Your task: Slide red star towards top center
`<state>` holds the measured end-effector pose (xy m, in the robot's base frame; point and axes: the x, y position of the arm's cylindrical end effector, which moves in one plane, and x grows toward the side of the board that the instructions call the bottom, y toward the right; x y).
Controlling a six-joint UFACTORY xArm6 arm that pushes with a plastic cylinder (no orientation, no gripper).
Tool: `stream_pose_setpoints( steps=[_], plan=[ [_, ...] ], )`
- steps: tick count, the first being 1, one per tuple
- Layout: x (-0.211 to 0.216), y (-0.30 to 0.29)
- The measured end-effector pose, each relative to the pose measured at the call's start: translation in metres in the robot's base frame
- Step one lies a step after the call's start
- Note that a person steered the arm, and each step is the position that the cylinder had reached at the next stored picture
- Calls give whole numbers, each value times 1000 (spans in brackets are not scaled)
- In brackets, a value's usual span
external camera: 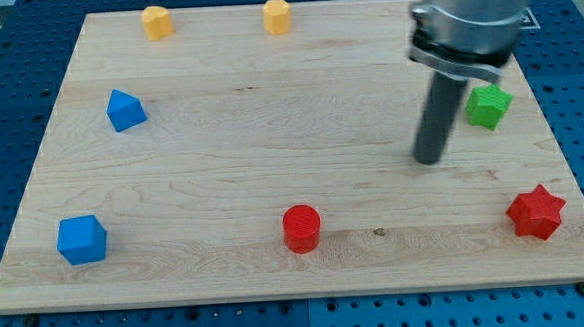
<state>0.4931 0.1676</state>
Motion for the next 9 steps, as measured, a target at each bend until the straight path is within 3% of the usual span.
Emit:
stream_pose_setpoints(
  steps=[1,2,3,4,7,9],
  plan=[
    [19,72],
    [38,108],
    [78,109],
    [91,109],
    [90,59],
    [79,56]
  ],
)
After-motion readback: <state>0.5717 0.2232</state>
